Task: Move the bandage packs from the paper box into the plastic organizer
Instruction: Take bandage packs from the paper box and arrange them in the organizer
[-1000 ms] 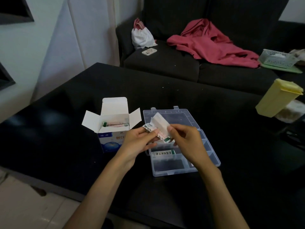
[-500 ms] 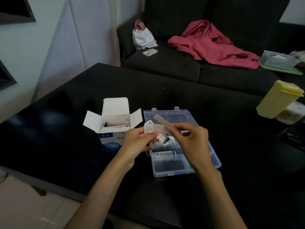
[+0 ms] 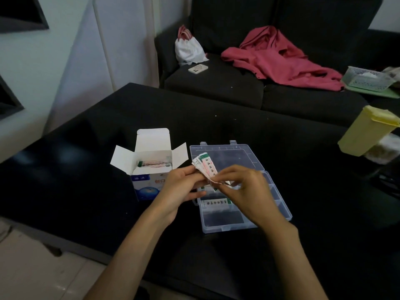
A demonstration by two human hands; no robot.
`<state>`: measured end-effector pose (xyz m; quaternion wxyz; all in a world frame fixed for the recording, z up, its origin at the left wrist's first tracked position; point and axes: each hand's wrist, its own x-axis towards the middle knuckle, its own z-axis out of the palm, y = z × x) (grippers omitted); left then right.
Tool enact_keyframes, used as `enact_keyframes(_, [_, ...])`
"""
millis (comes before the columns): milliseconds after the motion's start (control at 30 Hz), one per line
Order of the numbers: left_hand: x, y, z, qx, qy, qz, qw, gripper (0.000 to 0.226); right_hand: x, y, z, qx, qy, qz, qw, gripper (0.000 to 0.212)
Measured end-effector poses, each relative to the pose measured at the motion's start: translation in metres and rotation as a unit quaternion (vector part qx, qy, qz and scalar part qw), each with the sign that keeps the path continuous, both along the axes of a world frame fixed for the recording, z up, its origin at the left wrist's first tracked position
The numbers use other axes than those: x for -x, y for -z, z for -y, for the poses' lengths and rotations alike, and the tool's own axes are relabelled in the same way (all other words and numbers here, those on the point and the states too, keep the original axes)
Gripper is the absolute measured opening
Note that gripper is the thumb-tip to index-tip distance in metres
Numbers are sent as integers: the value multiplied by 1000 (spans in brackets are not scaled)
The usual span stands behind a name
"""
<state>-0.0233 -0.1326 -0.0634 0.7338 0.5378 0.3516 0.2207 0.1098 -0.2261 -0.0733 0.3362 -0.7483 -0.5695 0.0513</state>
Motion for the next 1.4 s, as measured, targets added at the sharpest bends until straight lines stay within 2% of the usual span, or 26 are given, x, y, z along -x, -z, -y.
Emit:
enact_keyframes(167, [0,-1,-1,24,-6,13,1000,15,-2,-3,4,49,-12,-36,998,22])
enact_keyframes(333, [1,2,0,-11,-9,-35,999,18,-4,-3,5,91,-50,-62,993,20])
enact_keyframes(467, [-2,-1,0,-18,-17,-78,997,39,-4,-4,7,123,-60,-28,990,20])
enact_keyframes(567, [-3,-4,0,-15,-14,-90,996,44,-2,-8,8,142,-58,20,988,21])
enact_keyframes(633, [-3,-4,-1,-12,-17,-100,995,42,0,-11,8,155,-61,47,985,23])
enact_keyframes(733, [-2,0,-2,-26,-16,-110,994,24,2,-9,7,181,-82,70,978,24])
enact_keyframes(833, [0,4,-3,-34,-14,-110,993,10,-2,-8,9,198,-82,7,977,21])
enact_keyframes(933, [0,8,-6,-2,-21,-79,997,11,-9,-15,18,133,-64,-152,977,16])
enact_keyframes(1000, [0,10,-5,25,-7,-54,998,12,-9,-17,20,109,-70,-200,971,15])
enact_keyframes(1233, [-6,11,0,101,22,2,995,22,-5,-9,11,61,-50,-165,983,10])
enact_keyframes(1400, [-10,11,1,87,25,-45,995,47,-9,-6,14,106,-70,-153,980,13])
